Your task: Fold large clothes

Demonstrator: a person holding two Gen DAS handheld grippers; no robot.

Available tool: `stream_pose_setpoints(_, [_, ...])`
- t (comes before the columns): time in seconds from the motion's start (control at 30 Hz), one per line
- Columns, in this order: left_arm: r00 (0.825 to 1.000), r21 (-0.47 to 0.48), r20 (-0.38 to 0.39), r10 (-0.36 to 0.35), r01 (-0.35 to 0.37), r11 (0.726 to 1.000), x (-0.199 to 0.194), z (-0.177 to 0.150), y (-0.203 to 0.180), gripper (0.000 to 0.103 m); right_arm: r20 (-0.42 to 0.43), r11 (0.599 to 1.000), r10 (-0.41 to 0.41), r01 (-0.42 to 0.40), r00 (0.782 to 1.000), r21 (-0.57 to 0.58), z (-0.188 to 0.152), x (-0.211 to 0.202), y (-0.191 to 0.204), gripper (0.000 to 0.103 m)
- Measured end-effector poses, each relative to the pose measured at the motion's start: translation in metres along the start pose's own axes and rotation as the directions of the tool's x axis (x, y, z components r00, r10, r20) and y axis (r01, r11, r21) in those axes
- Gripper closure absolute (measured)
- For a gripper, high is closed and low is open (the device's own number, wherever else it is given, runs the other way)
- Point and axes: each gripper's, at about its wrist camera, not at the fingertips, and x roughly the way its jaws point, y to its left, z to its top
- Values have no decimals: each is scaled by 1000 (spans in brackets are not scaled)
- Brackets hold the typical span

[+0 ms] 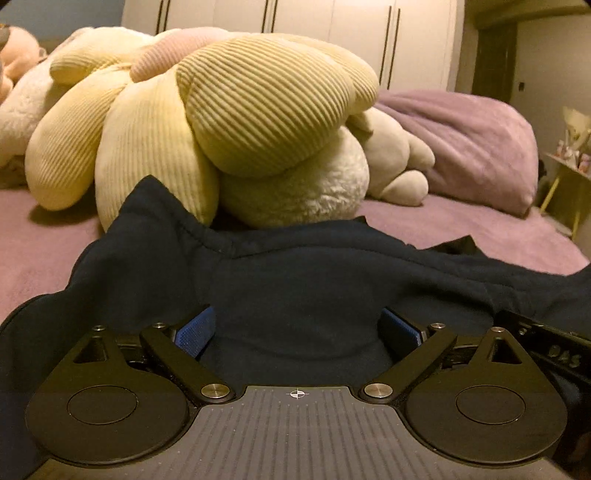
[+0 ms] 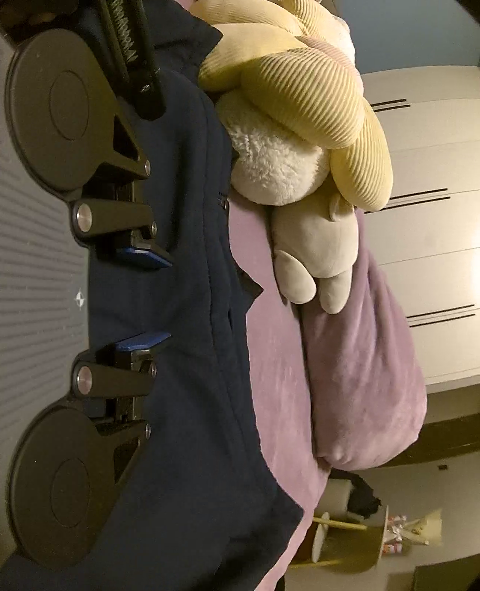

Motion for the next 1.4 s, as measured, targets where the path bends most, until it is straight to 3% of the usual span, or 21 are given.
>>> stream_pose_setpoints(0.13, [997, 57, 20, 69, -70, 996, -15, -1, 10, 4, 4, 997, 50, -50, 999, 63, 5, -14, -18, 67])
stream_pose_setpoints(0.23, [988, 113, 32, 153, -156, 981, -25, -1, 28, 4, 24, 987, 49, -52, 998, 155, 6, -30, -51, 79])
stream_pose_setpoints(0.3, [975, 88, 15, 223, -223, 971, -30, 1, 49, 3, 26, 973, 60, -64, 998, 222, 3, -44, -79, 103])
stream_pose_setpoints(0.37, [961, -14, -27, 276, -276, 961, -39, 2, 77, 1, 34, 965, 45, -53, 998, 259, 0, -58, -102, 103])
stream_pose_setpoints(0.43, [966, -90, -53, 252, -256, 963, -54, 1, 102, 1, 45, 956, 13, -26, 999, 291, -2, -74, -121, 103])
stream_pose_setpoints(0.5, [964, -53, -65, 259, -263, 963, -74, -4, 119, 1, 32, 950, -55, 43, 998, 310, -4, -93, -140, 103])
stream_pose_setpoints(0.53, [971, -29, -72, 226, -229, 973, -88, -10, 127, 1, 29, 948, -96, 83, 995, 307, -7, -108, -149, 103])
stream_pose_setpoints(0.63, [989, -36, -103, 104, -109, 993, -133, -30, 148, 2, 5, 926, -112, 102, 994, 364, -23, -159, -178, 103])
stream_pose_setpoints(0.67, [991, -64, -116, 65, -73, 995, -147, -37, 153, 2, 11, 912, -101, 89, 995, 400, -31, -178, -187, 103])
stream_pose_setpoints(0.73, [989, -145, -146, -30, 9, 989, -168, -50, 162, 2, -6, 867, -74, 67, 997, 494, -50, -214, -206, 94])
stream_pose_setpoints(0.8, [971, -257, -194, -140, 88, 962, -177, -61, 168, 3, -39, 809, -70, 79, 997, 582, -68, -242, -221, 48])
stream_pose_setpoints(0.87, [950, -350, -223, -219, 131, 928, -173, -66, 170, 4, -55, 734, 19, 24, 998, 679, -87, -253, -235, 48])
stream_pose_setpoints(0.93, [936, -409, -246, -253, 136, 902, -162, -68, 167, 7, -62, 639, 131, -37, 990, 768, -104, -249, -244, 48])
stream_pose_setpoints(0.97, [929, -439, -262, -261, 126, 890, -152, -68, 166, 10, -60, 610, 149, -44, 987, 791, -107, -245, -245, 48])
stream_pose_setpoints(1.1, [932, -506, -259, -252, 91, 858, -129, -63, 160, 15, -55, 561, 160, -45, 986, 827, -105, -224, -247, 48])
stream_pose_setpoints(1.17, [934, -537, -254, -250, 79, 840, -119, -61, 160, 23, -61, 547, 184, -51, 981, 835, -101, -208, -243, 48])
stream_pose_setpoints(1.27, [934, -565, -250, -256, 74, 822, -116, -55, 156, 48, -57, 505, 205, -55, 977, 861, -98, -186, -242, 47])
stream_pose_setpoints(1.33, [937, -544, -227, -264, 103, 833, -127, -47, 154, 64, -67, 487, 202, -41, 977, 872, -92, -177, -239, 54])
stream_pose_setpoints(1.4, [938, -525, -181, -294, 160, 836, -146, -40, 157, 67, -88, 514, 194, -25, 977, 858, -85, -180, -234, 73])
